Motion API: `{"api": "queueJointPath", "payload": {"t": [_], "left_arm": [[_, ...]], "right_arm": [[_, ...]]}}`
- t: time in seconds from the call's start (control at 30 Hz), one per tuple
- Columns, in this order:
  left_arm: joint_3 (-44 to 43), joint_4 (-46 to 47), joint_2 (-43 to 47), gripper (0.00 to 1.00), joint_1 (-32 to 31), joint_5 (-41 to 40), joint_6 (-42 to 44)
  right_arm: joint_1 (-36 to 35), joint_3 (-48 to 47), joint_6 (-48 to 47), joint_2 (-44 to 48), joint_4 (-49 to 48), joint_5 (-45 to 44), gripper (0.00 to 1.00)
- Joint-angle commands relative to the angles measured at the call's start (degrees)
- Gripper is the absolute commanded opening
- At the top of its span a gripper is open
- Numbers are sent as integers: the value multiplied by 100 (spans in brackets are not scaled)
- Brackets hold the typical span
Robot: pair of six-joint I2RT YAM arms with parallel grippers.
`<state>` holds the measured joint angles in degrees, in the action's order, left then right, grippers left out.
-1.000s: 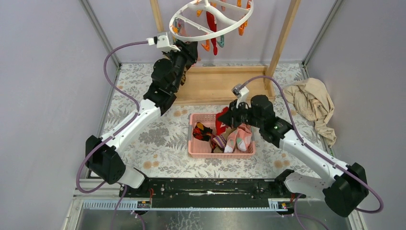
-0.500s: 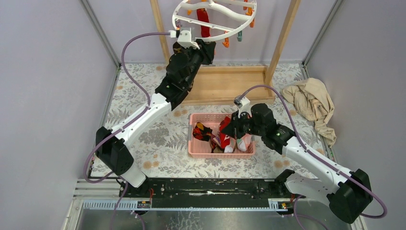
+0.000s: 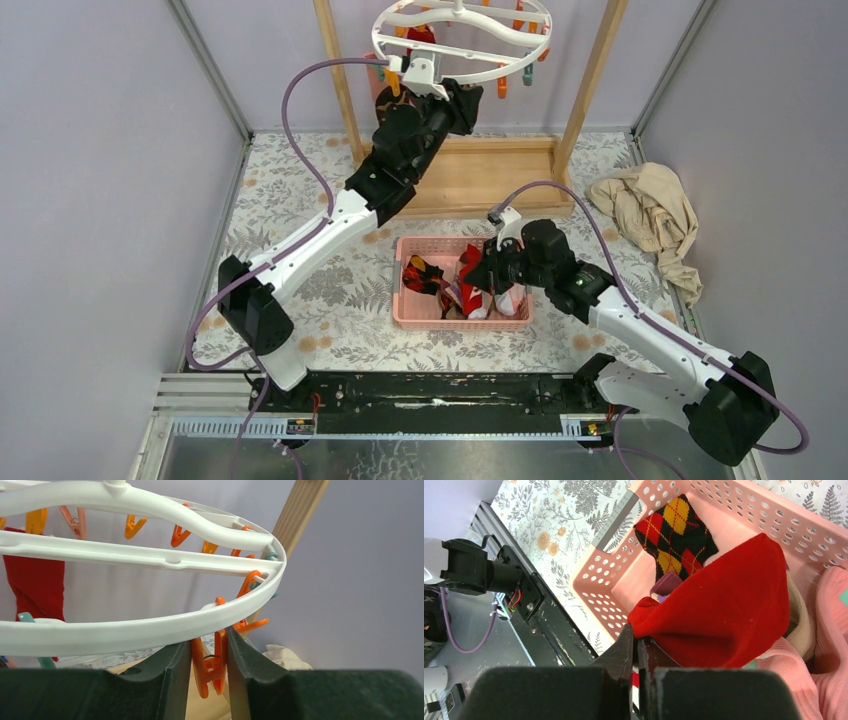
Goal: Remove the socks clipped to the hanger
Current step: Place the sock in the bin.
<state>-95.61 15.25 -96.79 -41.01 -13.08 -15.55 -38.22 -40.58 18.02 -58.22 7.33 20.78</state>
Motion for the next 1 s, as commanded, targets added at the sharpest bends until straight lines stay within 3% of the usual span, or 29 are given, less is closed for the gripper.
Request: {"api": "queueJointPath", "payload": {"t": [0.0,0.3,0.37,0.5,0.77,0.9,0.97], "left_arm": [[-323,-131,-173,35,-175,-14,257],[-428,-256,-329,38,-347,-140,315],[-360,-259,-260,47,-354,-158,309],[-161,-318,-44,68,-346,-142,298],[39,-777,469,83,-347,292,218],[219,-963,766,87,-352,550,118],[372,-982,956,95,-354,653,61]], "right_arm": [[-53,104,35,-107,-103,-207,0],[-47,325,80,-813,-561,-423,0],[-56,338,78,-1052,-648,-522,1],[-52,298,124,-1618,-664,-843,19],[-51,-20,146,-1719,-245,-1212,53],[-50,-390,68,-1317,259,-1314,62],[-57,-595,38,-1097,485,-1306,65]]}}
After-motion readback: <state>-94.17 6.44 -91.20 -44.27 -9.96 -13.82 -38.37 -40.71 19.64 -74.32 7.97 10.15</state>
